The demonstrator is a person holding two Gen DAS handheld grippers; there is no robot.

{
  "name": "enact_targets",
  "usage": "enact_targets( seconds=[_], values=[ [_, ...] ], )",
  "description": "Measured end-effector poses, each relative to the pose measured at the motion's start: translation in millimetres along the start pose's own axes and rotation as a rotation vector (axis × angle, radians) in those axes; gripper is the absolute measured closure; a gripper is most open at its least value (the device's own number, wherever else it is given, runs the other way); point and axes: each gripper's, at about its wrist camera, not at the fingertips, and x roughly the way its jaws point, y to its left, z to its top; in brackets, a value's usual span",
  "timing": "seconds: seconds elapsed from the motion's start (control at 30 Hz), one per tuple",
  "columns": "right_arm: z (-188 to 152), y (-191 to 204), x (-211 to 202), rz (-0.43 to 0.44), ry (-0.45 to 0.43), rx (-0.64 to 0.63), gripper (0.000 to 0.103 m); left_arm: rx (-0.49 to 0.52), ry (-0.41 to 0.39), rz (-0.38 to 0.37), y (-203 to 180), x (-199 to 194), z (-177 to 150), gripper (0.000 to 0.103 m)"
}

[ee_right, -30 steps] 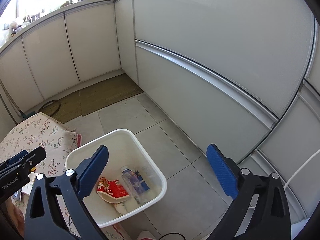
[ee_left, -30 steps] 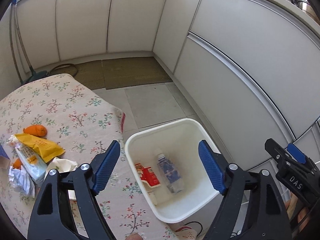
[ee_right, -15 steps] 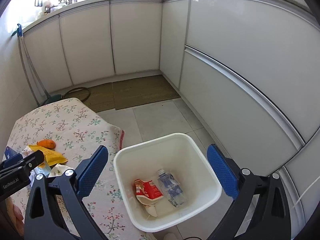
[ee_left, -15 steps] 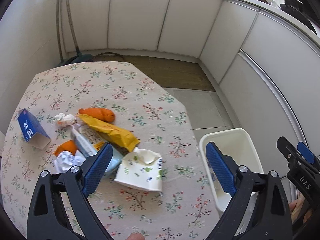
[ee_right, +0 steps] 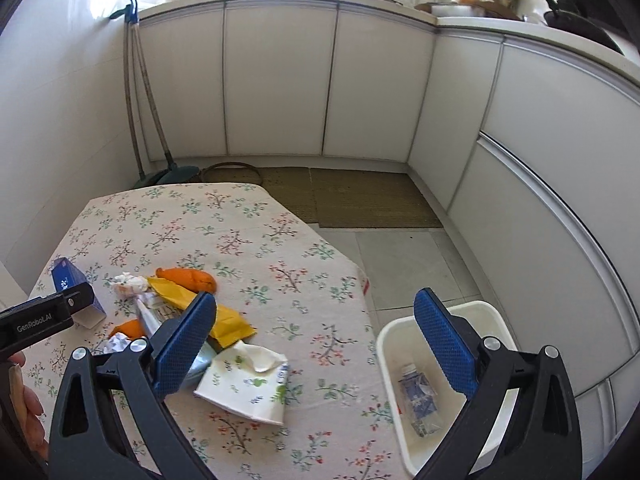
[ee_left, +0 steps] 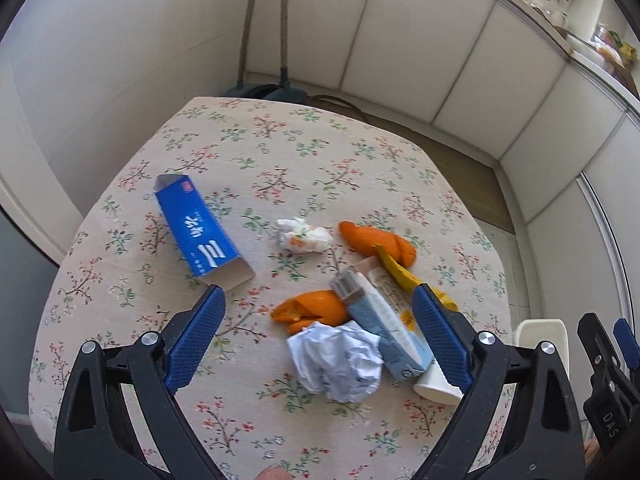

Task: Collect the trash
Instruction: 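Move the left tool back over the table toward the small blue box, then grasp the small blue box with the left tool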

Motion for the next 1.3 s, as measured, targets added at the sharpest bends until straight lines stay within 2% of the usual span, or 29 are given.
enact_targets(
  seconds=[0.3,0.53,0.8,0.87,0.97,1.17,1.3],
  values=[
    [2.4,55.3,10.1,0.060,0.013,-0.060,0.007,-0.108,0.005,0.101,54.8,25.2,24.1,0.013],
    [0.9,74.2,21.8,0.080,0.036,-0.093,0.007,-0.164,0.049,0.120,77.7,65.8,39.4,0.016],
    [-2.8,78.9,39.1,0.149,0.107,-0.088,0.007,-0.195,0.133,0.108,91.6,104.3,44.5,0.048],
    [-4.4,81.1,42.7,0.162,0.124,-0.088,0.007,-0.213,0.149,0.104,97.7,107.4,43.2,0.052],
    [-7.1,85.0,49.9,0.202,0.175,-0.084,0.007,-0.208,0.150,0.092,101.3,103.0,41.5,0.065],
    [-19.3,105.2,48.8,0.252,0.212,-0.155,0.007,-0.152,0.093,0.055,98.2,71.6,40.9,0.066],
    [-29.3,120.0,49.2,0.314,0.247,-0.177,0.007,-0.148,0.033,0.020,98.4,36.8,42.4,0.066]
  ],
)
